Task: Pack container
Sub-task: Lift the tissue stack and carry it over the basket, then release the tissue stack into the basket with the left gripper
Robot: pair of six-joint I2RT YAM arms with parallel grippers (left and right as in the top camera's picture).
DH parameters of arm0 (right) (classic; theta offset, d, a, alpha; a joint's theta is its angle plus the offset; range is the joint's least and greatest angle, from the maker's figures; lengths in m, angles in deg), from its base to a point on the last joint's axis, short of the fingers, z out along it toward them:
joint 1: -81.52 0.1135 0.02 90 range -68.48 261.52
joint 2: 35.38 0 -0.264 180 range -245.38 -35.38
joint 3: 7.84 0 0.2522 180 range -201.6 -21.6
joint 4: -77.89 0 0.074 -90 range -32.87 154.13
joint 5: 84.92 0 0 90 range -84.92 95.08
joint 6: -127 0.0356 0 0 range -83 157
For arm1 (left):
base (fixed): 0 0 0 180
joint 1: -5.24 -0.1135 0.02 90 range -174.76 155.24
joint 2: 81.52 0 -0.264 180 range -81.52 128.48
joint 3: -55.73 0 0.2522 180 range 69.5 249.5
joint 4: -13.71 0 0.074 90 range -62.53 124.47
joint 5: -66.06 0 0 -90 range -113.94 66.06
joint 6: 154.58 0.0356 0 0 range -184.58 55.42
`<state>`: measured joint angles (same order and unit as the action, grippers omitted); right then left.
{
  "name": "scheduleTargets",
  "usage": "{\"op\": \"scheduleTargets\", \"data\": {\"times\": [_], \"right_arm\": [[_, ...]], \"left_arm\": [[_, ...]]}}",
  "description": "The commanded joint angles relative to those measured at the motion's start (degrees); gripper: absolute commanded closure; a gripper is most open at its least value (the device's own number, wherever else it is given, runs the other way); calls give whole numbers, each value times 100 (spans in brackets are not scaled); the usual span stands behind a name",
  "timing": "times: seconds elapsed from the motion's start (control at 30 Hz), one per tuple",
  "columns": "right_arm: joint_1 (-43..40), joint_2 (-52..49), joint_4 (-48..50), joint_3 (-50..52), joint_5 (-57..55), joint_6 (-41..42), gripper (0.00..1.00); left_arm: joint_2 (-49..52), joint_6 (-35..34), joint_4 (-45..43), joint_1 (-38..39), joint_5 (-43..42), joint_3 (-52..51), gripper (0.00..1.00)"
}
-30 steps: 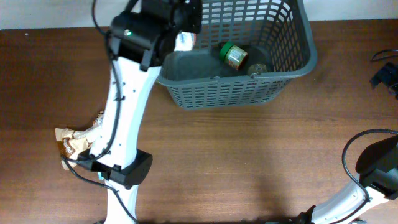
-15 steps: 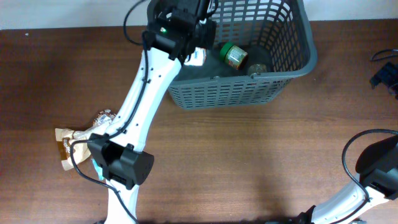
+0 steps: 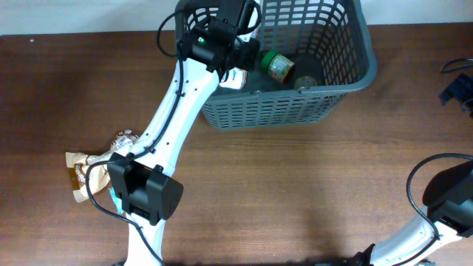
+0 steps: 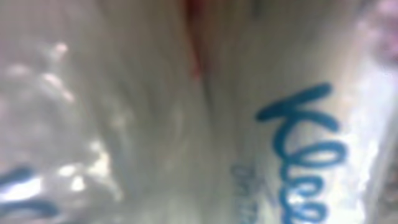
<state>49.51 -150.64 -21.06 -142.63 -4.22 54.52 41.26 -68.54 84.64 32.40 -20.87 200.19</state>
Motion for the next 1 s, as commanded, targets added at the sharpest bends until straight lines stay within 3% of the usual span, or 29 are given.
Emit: {"op": "scheduleTargets", "data": {"times": [0.0, 0.23, 0.97], "right_arm": [[-22, 57, 17, 24, 11, -31, 1], [-22, 57, 17, 24, 11, -31, 1], [-22, 57, 17, 24, 11, -31, 1]], "left_arm": [[-151, 651, -63, 0, -382, 37, 98], [-66, 1298, 286, 0, -597, 35, 98], [310, 1869, 691, -22, -824, 31, 97]]}}
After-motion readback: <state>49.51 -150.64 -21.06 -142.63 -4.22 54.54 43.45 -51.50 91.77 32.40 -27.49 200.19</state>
